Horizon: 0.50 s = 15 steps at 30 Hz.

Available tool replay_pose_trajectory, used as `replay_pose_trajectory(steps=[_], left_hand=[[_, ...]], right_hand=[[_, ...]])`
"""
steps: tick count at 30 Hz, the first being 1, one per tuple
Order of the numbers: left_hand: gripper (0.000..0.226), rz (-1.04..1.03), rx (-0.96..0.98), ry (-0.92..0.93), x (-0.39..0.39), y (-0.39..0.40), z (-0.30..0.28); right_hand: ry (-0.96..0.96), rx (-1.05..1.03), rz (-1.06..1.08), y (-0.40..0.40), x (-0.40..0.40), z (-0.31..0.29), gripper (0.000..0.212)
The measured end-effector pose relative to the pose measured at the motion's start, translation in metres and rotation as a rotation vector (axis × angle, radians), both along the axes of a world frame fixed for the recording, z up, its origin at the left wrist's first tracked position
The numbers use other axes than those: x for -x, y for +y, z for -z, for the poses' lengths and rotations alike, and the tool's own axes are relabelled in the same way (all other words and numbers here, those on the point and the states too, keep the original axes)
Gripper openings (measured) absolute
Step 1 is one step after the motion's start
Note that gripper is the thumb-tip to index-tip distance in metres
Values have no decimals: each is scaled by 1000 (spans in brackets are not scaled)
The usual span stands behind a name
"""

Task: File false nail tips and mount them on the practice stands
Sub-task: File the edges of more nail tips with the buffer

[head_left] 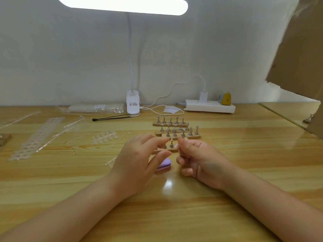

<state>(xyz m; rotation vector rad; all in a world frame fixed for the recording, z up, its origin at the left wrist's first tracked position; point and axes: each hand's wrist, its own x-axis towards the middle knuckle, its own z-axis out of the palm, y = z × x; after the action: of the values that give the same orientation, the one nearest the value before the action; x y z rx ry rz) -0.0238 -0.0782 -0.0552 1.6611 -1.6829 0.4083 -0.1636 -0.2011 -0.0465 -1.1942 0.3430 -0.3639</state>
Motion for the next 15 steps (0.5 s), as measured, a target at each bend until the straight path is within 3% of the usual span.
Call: replay_pose_trajectory(steps=[6, 11, 15], left_hand=[[26, 91, 100, 74, 6, -1, 1], [23, 80, 135, 86, 6, -2, 2], [26, -7, 117, 45, 8, -2, 2]], right_hand=[[46, 152, -60, 3, 1, -1, 27], [69, 160, -33, 3, 1, 0, 33], [92, 40, 99, 4, -3, -1, 35]])
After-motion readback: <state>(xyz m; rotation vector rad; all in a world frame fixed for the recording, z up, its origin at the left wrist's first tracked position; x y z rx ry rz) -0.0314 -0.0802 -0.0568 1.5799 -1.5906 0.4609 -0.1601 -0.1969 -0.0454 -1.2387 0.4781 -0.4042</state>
